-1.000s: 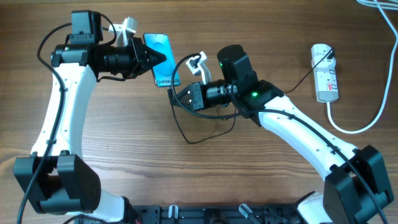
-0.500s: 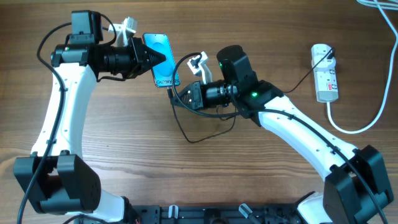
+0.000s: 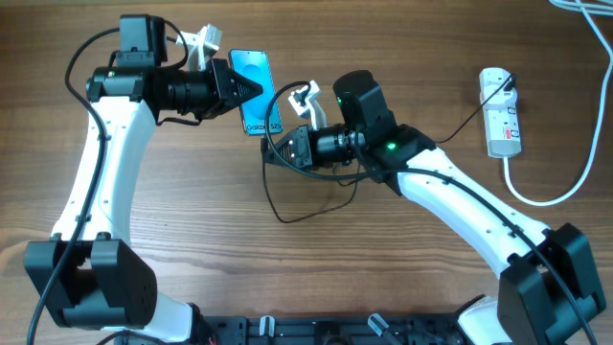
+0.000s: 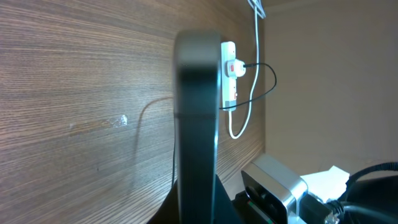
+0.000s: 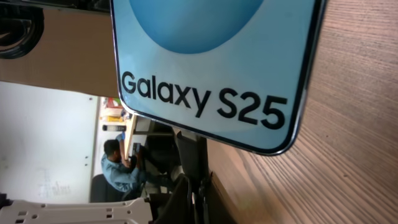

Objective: Plug charger to phone and switch on socket

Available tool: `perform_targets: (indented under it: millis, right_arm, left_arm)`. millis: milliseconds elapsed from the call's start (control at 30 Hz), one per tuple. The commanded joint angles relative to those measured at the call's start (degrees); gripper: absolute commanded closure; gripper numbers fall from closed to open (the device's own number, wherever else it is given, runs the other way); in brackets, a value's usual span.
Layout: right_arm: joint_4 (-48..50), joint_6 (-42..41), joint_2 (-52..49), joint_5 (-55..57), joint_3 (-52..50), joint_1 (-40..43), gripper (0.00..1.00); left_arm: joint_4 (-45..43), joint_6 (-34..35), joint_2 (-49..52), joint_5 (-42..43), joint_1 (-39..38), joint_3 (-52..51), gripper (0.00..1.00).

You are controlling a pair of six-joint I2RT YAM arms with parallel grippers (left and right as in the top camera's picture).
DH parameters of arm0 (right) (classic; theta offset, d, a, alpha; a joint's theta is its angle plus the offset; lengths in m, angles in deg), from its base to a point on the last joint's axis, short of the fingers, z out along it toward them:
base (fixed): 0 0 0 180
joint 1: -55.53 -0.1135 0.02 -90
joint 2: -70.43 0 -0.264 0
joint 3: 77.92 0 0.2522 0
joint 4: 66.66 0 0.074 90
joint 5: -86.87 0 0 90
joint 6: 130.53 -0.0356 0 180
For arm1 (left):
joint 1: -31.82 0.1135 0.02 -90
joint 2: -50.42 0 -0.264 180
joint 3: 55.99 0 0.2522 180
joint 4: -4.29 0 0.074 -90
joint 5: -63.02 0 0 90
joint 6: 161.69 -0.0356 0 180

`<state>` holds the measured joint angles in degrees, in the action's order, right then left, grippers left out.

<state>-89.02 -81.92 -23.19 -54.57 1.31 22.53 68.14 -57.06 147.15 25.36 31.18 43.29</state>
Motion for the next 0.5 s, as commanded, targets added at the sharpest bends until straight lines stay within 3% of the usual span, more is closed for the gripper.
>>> perform_targets:
  millis: [0,300,400,433,467]
  right_arm:
    - [2.2,-0.6,0.3,4.2,0.8,3.6,0.96]
    - [3.6,-0.2,0.3,3.4,0.8,3.8,0.95]
    - [-5.2,7.5,0.3,6.8,0.8,3.7,0.96]
    - [-8.2,10.1,0.3,8.8,0.8,3.6,0.9]
    - [-11.7,12.7,0.3,12.0,0.8,3.5,0.72]
  left_arm:
    - [3.5,-5.5,-1.2,3.5,-1.5,0.0,0.96]
    - [4.7,-7.0,-1.2,2.9,-1.5,0.0,0.96]
    - [4.5,-4.3,-1.2,-10.9,-1.4,0.0,0.96]
    - [4.4,-0.9,-1.2,-17.2,-1.3,0.0,0.96]
    - [4.4,2.1,-1.2,-22.7,-1.0,0.0,0.96]
